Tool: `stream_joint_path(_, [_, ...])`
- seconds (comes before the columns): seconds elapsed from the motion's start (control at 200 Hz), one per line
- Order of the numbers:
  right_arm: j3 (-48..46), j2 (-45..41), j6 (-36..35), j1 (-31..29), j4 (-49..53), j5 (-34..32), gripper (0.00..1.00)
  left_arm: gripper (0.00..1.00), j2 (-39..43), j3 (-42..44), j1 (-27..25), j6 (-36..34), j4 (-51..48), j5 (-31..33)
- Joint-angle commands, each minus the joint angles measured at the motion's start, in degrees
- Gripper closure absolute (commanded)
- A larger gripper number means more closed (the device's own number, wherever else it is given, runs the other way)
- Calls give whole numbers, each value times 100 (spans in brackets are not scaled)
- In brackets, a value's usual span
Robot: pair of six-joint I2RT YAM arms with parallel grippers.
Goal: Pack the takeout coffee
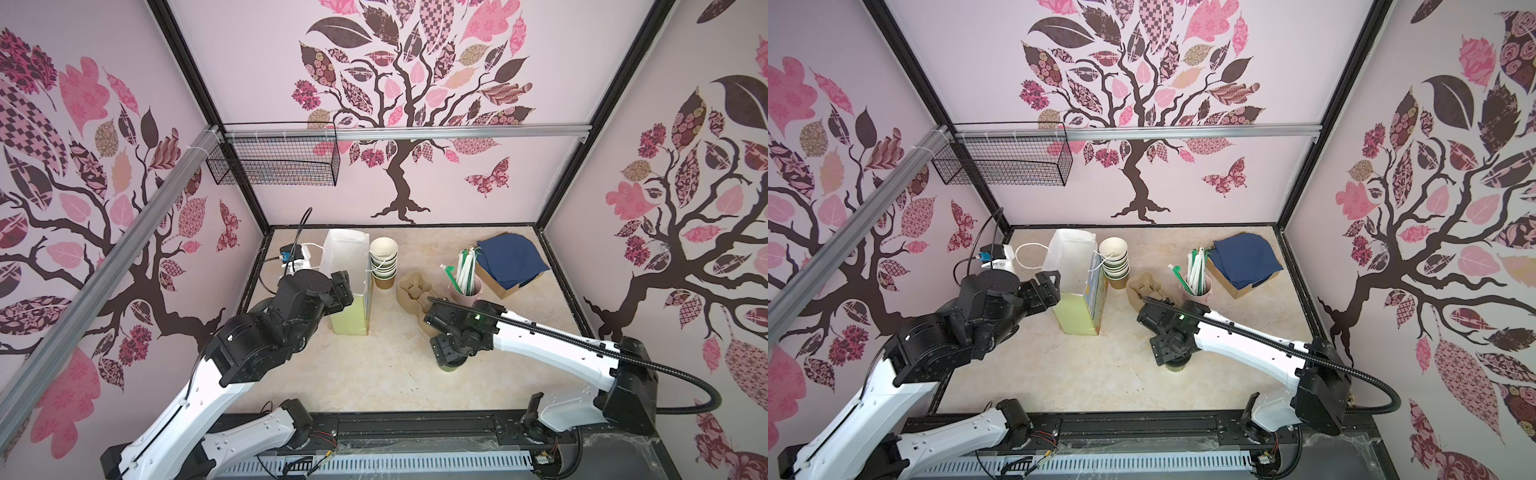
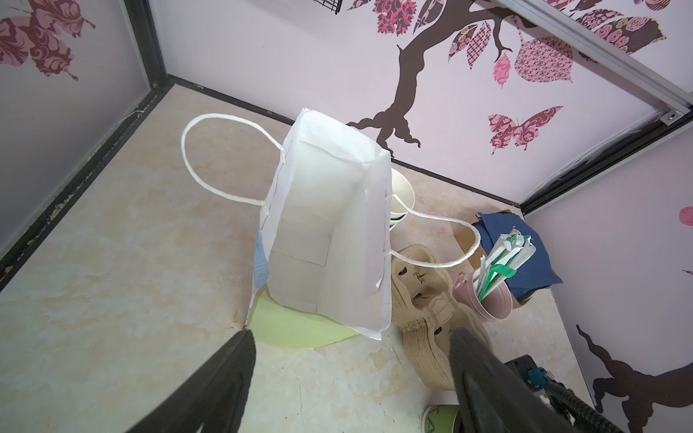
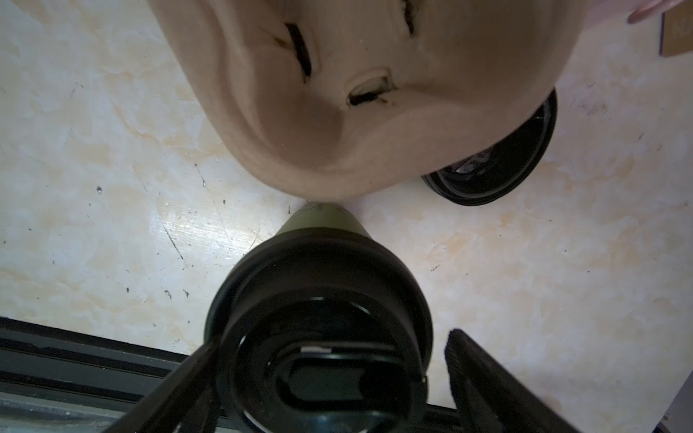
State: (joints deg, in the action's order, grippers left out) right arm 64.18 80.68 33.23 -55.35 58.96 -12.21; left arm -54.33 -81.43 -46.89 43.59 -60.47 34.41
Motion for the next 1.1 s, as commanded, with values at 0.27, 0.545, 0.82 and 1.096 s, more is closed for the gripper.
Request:
stream_joint_path(0.27, [204, -141, 65, 25, 396, -55, 9, 15, -34, -246, 14, 11, -28, -4])
stream_joint_path(0.545, [222, -216, 98, 25, 352, 14, 8, 25, -236, -248, 14, -325, 128, -1147])
stream_joint_path(0.82, [64, -391, 295, 28, 226, 103, 10, 36, -390, 663, -1055, 255, 818, -1710])
stream_joint_path(1.096, [-105, -521, 391, 33, 50, 208, 11, 41, -304, 2352, -1200, 529, 2398, -2742])
